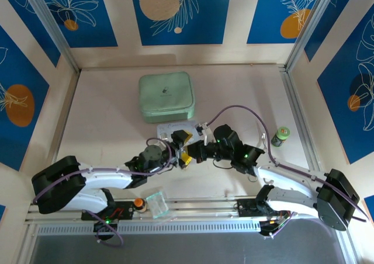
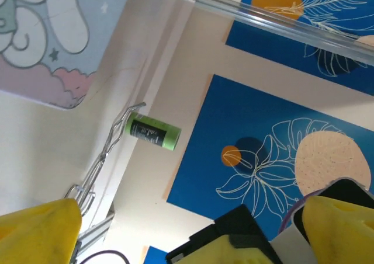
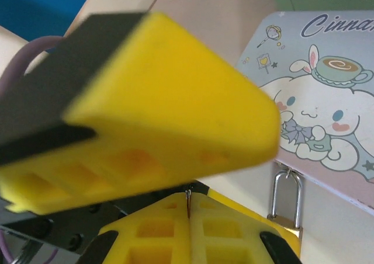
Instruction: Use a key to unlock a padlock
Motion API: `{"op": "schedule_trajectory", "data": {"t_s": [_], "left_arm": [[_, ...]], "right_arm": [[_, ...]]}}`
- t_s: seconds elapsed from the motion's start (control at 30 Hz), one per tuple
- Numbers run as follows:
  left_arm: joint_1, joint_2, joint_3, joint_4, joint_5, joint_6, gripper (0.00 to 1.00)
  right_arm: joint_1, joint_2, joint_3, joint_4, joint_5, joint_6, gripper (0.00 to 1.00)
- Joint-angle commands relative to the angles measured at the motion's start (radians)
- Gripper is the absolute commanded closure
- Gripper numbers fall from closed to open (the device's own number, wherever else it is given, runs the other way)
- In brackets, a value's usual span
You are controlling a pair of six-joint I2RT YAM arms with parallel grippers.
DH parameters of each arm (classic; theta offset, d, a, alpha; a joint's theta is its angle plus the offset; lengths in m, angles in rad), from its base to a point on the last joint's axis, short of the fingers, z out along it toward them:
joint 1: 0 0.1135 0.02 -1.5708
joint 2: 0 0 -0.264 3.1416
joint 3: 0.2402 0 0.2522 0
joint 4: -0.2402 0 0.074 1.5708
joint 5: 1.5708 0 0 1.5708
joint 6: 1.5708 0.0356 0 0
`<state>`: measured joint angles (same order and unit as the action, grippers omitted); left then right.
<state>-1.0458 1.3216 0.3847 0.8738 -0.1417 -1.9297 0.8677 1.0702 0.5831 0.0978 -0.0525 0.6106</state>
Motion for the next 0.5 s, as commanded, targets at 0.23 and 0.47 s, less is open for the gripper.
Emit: {"op": "schedule_trajectory", "data": {"t_s": [0.23,0.47], "left_arm": [[-0.008,-0.055,-0.019,-0.081,-0.063,-0.055,0.51],[-0.006,-0.082,-0.014,-0.159,-0.077,-0.047,0.72]], "right_arm": [[0.011,-0.057,-0.006,0.010,0.049,0.013,1.00],[-0.002,-0.088,-0.023,-0.008,0.048,0.012,1.00]]}}
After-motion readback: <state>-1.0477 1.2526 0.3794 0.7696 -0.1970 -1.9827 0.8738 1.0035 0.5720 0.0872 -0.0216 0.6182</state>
